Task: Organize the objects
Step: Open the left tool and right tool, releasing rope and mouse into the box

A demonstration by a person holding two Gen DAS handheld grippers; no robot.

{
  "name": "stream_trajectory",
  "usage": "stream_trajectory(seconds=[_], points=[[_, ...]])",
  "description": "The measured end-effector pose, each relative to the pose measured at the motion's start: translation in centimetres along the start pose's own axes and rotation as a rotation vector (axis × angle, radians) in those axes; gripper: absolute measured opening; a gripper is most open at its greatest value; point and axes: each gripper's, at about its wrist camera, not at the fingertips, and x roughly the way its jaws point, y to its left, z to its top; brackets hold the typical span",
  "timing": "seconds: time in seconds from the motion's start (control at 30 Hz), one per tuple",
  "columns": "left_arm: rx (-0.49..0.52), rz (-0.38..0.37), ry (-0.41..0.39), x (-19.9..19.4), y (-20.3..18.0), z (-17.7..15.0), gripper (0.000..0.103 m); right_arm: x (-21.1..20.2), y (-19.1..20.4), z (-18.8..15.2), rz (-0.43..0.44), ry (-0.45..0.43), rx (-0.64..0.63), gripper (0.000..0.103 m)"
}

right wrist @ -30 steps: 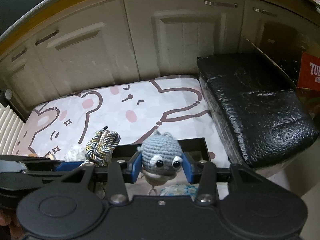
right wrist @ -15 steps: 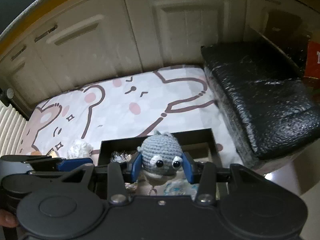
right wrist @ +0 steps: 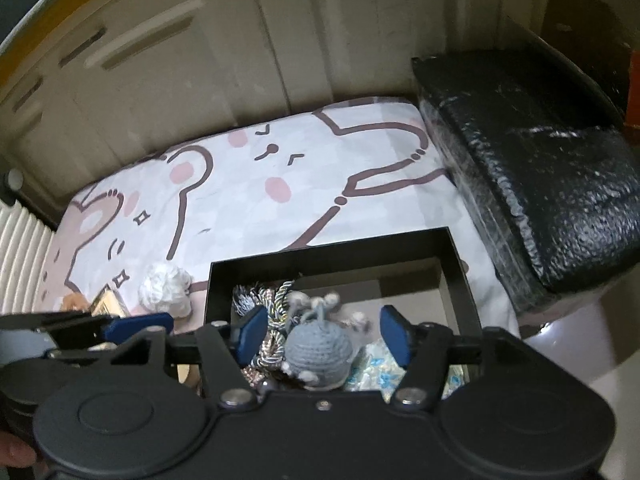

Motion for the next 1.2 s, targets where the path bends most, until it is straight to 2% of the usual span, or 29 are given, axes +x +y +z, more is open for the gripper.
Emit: stream_trajectory(seconds=[0.3,0.8,1.07,1.2], points=[[0.001,0.005,-0.007,-0.8,-0.6,0.0,0.043,-1.0,-0.6,-0.1,-0.030,-0.020,0.037,0.062],[-0.005,0.014,-0.060,-3.9,-2.0,-0.1,0.045,-5.3,-2.1,-1.4,-0.119,-0.095,0.081,0.062],[0.009,0.014,-0.083,-5.4,-3.5,-0.3,0.057,-7.2,-2.9,-2.4,-0.154,-0.129,0.118,0.063],[0.008,0.043,-0.083,-5.7,-3.8,-0.6,0.081,-7.8,-2.9,-2.7,-0.188,-0.129,0.120,0.072]])
